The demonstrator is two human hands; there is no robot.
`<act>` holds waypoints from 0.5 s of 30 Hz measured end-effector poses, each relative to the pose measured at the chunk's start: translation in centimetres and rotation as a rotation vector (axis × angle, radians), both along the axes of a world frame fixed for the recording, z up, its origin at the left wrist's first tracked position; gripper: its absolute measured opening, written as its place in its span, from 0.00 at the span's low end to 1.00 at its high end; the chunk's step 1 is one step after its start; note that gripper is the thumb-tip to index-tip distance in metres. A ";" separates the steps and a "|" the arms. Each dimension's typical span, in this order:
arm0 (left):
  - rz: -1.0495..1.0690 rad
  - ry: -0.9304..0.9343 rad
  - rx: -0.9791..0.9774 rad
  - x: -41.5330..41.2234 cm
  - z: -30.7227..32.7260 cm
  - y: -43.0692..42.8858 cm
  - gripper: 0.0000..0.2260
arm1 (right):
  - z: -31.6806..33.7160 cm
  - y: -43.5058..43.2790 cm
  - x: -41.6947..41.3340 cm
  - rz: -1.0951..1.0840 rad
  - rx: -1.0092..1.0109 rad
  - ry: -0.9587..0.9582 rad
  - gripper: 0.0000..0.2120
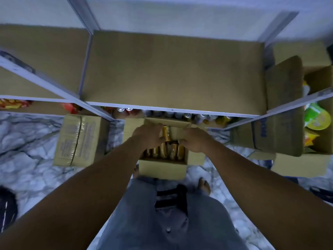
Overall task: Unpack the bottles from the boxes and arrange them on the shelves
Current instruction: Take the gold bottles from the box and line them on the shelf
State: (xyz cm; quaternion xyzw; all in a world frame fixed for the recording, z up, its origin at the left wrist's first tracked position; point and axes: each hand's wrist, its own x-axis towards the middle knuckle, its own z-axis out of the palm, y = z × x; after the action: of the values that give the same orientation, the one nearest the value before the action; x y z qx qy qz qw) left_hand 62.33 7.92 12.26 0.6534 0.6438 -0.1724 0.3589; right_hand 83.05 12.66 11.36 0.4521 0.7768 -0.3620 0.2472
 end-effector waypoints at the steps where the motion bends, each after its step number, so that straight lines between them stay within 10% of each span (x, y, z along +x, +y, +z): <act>1: 0.025 -0.005 -0.010 0.1 -1.9 -0.1 0.20 | -2.1 0.1 0.3 0.018 -0.022 -0.025 0.16; 15: 0.295 -0.130 -0.159 -1.6 -34.3 -6.5 0.36 | -32.4 -4.6 0.4 -0.371 -0.120 0.051 0.32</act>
State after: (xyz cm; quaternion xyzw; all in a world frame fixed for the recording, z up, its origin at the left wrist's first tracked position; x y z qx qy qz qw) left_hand 60.69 1.45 -22.02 0.5313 0.6923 -0.1258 0.4717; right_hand 83.45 8.02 -21.05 0.5627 0.6632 -0.4584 0.1830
